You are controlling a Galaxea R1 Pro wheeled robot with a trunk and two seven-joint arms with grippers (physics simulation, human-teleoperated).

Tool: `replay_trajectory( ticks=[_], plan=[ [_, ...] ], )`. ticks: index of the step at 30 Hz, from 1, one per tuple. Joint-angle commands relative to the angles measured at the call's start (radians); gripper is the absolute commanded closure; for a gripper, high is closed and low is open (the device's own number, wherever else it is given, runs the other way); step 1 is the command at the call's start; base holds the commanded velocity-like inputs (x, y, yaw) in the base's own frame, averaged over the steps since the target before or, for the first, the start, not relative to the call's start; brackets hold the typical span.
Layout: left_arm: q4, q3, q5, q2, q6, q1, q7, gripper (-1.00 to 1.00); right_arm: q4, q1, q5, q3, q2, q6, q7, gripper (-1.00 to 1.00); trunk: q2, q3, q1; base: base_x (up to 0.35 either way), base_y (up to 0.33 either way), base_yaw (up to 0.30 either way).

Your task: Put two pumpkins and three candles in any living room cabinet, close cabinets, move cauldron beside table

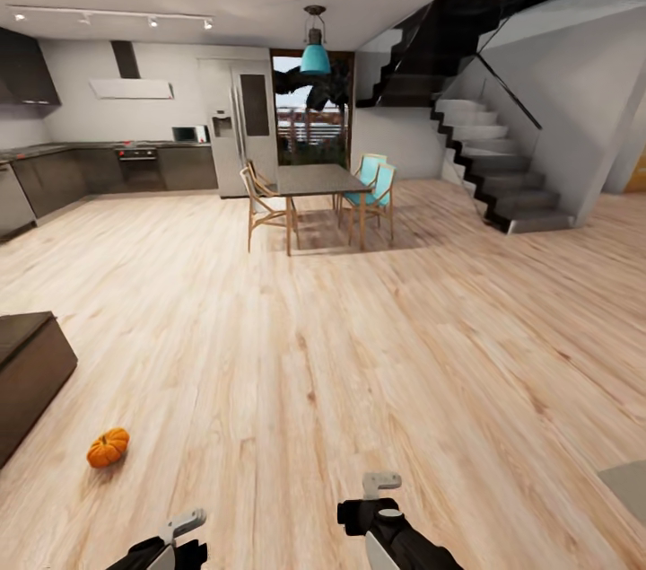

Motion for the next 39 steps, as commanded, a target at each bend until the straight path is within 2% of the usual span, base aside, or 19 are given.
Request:
replay_trajectory(
  ticks=[1,5,7,21,30,35,39],
  plan=[
    [-0.002,0.001,0.01,-0.001,-0.001,0.0,0.004,-1.0,-0.001,-0.001,-0.003,0.006,0.0,0.004,-0.008,-1.0,-0.001,-0.001,0.0,0.023,0.0,0.277],
    [-0.002,0.001,0.013,-0.001,-0.047,0.001,0.003,-1.0,0.0,-0.001,-0.003,0.006,0.0,0.004,-0.007,-1.0,-0.001,-0.001,0.0,0.008,0.0,0.278],
    [-0.001,0.001,0.013,-0.001,-0.056,0.002,0.003,-1.0,0.002,-0.001,-0.004,0.006,0.0,0.004,-0.007,-1.0,0.013,0.005,-0.008,0.002,0.0,0.279],
    [0.003,0.001,0.015,0.0,-0.058,0.002,0.012,-1.0,0.013,-0.001,-0.005,0.003,0.0,0.004,-0.008,-1.0,0.111,0.047,-0.061,0.0,0.0,0.279],
    [0.003,0.0,0.012,0.0,-0.059,0.002,0.1,-1.0,0.017,0.0,-0.004,0.0,0.0,0.004,-0.008,-1.0,0.174,0.07,-0.096,0.0,0.0,0.269],
    [0.004,0.0,0.008,-0.001,-0.06,0.002,0.111,-1.0,0.019,-0.001,-0.005,-0.003,0.0,0.007,-0.009,-1.0,0.209,0.078,-0.115,0.0,0.0,0.138],
    [0.004,0.0,-0.012,-0.003,-0.062,0.002,0.111,-1.0,0.02,-0.001,-0.005,-0.004,0.0,0.008,-0.01,-1.0,0.209,0.072,-0.115,0.0,0.0,0.04]
  ],
)
